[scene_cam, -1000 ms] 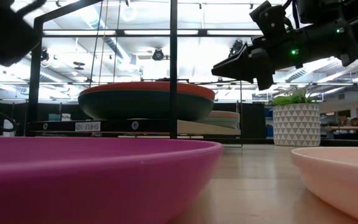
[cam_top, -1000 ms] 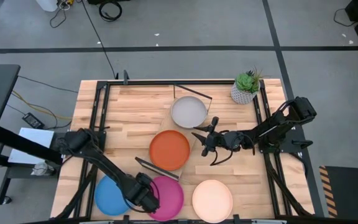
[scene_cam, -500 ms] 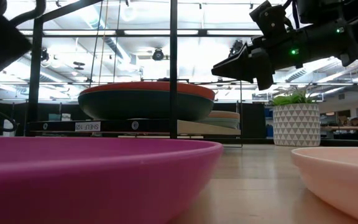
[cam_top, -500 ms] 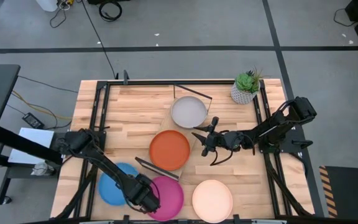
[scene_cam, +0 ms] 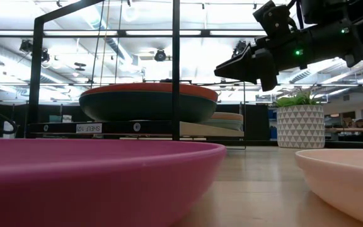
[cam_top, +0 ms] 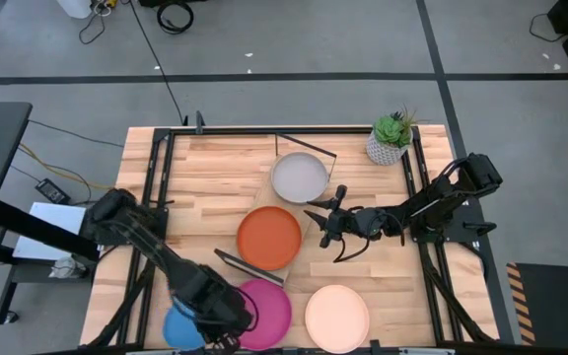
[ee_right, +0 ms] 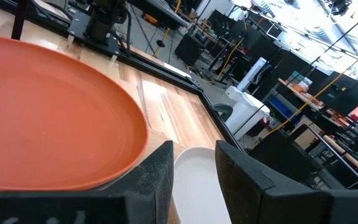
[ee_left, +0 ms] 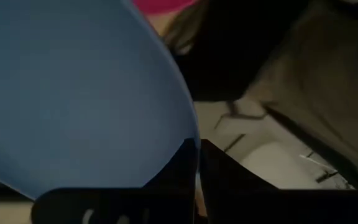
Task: Place and stack plates onto a shelf
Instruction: Stack the blue plate on the top of the orange plate on the shelf, then stack the pink plate on the top of the blue plate on the shelf
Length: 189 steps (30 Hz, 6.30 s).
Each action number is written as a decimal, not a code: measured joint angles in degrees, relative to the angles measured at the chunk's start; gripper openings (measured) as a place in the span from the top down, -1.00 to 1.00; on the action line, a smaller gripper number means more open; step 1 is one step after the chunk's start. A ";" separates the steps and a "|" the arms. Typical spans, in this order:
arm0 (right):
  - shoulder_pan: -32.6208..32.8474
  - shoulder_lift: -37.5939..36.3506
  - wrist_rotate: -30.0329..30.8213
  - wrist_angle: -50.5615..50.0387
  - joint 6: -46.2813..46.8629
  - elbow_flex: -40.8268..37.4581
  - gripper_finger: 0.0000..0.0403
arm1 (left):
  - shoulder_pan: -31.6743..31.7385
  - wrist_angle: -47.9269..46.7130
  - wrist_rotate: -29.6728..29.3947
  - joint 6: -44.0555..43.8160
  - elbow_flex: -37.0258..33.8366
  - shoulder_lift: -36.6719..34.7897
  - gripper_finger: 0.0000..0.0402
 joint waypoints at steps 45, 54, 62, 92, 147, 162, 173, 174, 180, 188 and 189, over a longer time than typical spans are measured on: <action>0.15 0.00 -1.35 -2.51 3.84 0.00 0.38 | 26.37 -13.30 -20.67 36.52 19.78 9.61 0.92; 1.07 0.00 -1.31 -2.56 3.98 0.00 0.38 | 25.83 -13.67 -19.19 42.74 19.80 11.65 0.92; 1.27 0.00 -1.15 -2.62 4.03 0.00 0.38 | 24.60 -13.93 -19.97 41.72 19.80 11.65 0.71; 1.38 0.00 -1.03 -3.08 4.03 0.00 0.38 | 7.86 -11.40 -27.91 54.78 30.51 11.48 0.52; 1.31 0.00 -0.77 -1.78 3.65 0.01 0.38 | -7.63 -31.02 -33.99 54.05 30.27 28.46 0.15; 1.27 0.00 -0.78 -1.60 2.98 0.00 0.38 | -10.86 -29.43 -38.87 71.55 30.30 32.48 0.14; 1.28 0.00 -1.17 -1.38 2.98 0.02 0.38 | -11.36 -26.32 -36.94 72.73 26.41 33.46 0.14; 1.27 0.00 -1.17 -1.36 2.98 0.02 0.38 | -11.36 -25.63 -36.72 72.79 25.67 33.51 0.14; 1.29 0.00 -1.17 -1.27 2.98 0.00 0.38 | -11.30 -23.84 -36.76 73.06 22.67 33.51 0.15; 1.29 0.00 -1.19 -1.29 2.98 0.02 0.38 | -11.30 -22.82 -35.97 73.09 22.67 33.51 0.51; 1.29 0.00 -1.19 -1.29 3.00 0.00 0.38 | -11.28 -22.86 -35.67 73.06 22.67 33.49 0.58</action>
